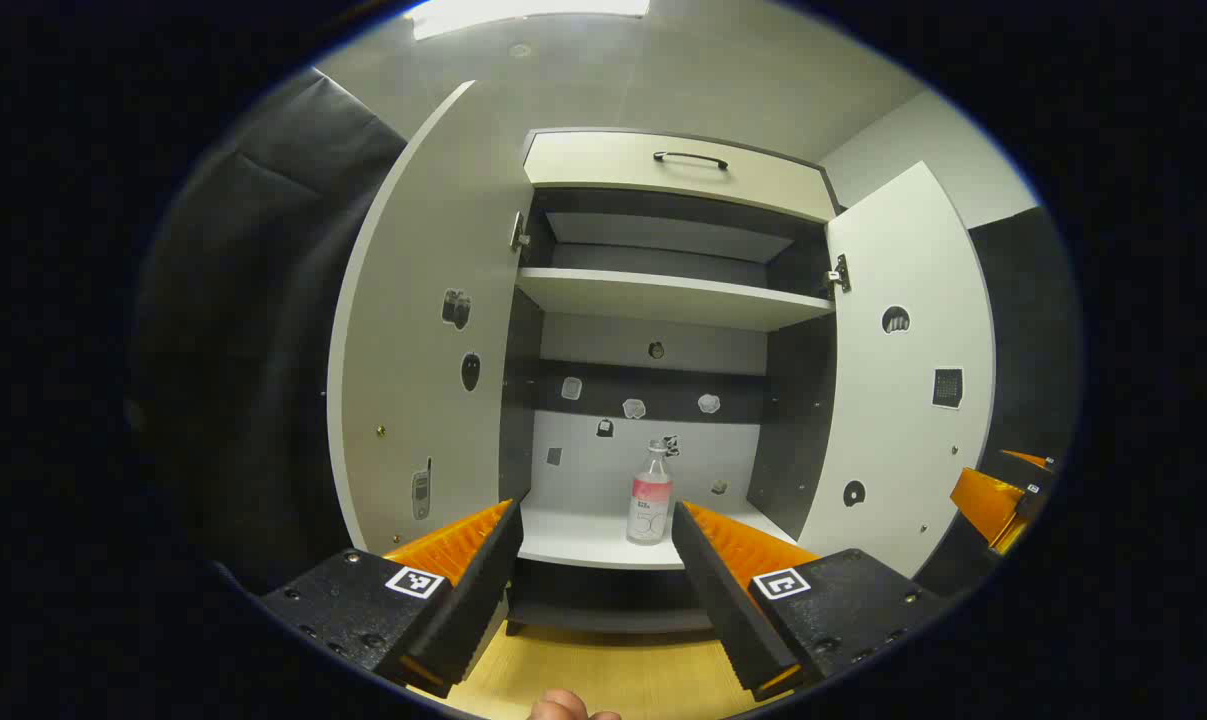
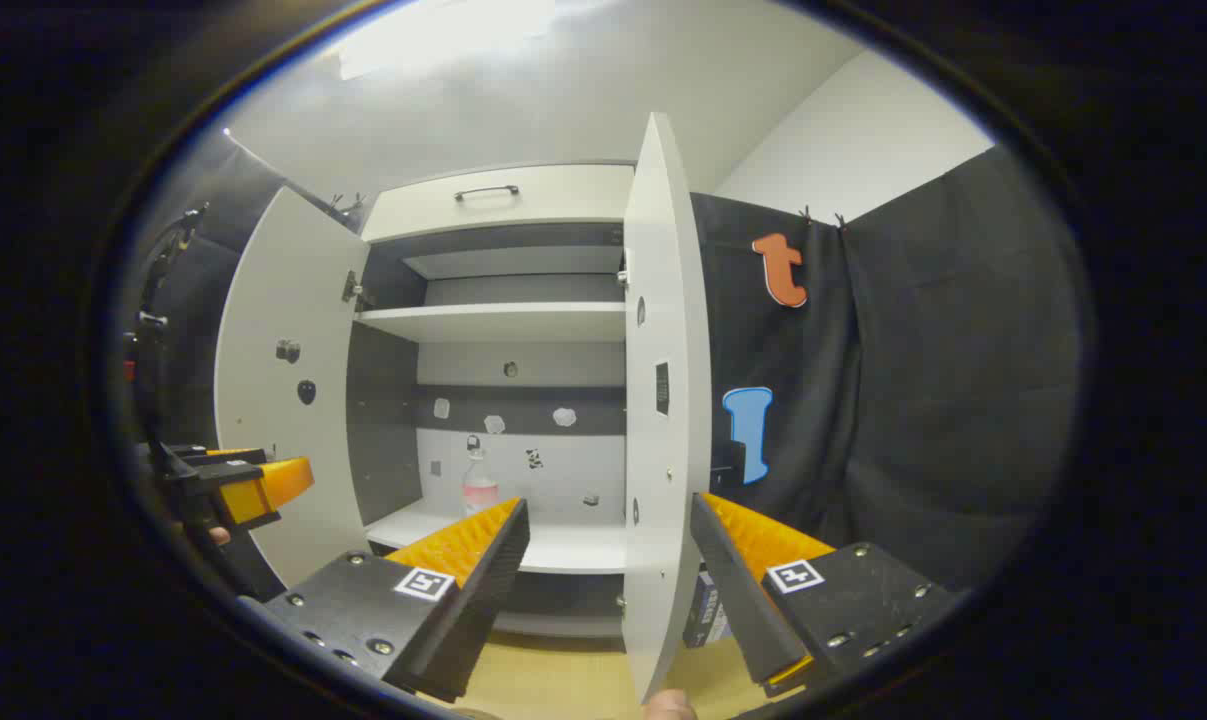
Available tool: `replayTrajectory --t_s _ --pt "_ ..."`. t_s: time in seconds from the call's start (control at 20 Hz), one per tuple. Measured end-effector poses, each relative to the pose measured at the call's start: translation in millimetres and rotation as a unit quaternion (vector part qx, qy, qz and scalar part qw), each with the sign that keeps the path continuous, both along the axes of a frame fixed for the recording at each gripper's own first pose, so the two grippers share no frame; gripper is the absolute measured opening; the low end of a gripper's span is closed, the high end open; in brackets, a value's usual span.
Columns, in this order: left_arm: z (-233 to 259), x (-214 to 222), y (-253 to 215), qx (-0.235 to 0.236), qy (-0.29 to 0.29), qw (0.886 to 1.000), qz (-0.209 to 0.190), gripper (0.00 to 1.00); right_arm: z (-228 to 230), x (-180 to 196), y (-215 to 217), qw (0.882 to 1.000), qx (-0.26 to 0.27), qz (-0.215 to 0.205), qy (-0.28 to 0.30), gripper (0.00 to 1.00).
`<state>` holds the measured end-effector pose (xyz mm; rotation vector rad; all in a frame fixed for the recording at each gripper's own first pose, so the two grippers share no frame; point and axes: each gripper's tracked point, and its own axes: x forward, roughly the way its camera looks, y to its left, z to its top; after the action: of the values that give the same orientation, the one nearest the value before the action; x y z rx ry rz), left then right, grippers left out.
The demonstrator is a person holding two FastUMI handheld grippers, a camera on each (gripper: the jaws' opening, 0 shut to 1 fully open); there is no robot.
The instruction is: Grasp the bottle in the cabinet with the left hand and place it on the coaster, then close the right door with the right hand and the left door with the left hand.
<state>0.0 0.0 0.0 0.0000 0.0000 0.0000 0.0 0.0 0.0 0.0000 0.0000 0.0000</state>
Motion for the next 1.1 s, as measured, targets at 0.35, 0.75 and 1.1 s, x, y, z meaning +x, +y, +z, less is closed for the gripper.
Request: replayTrajectory --t_s 0.35,0.75,1.1 --pt "0.7 -1.2 -4.7 -0.003 -0.002 1.000 -0.002 0.96 -2.2 -3.1 -4.1 1.000 -0.006 -0.003 0.003 0.98" --pt "-0.5 -2.2 -4.7 0.001 0.000 1.000 0.001 0.96 -4.0 -5.6 -10.3 1.000 -0.008 -0.005 0.005 0.98" --pt "-1.3 24.2 -12.9 0.006 -0.002 1.000 -0.011 0.96 -4.8 -10.9 -20.3 1.000 -0.005 -0.016 0.008 0.98"
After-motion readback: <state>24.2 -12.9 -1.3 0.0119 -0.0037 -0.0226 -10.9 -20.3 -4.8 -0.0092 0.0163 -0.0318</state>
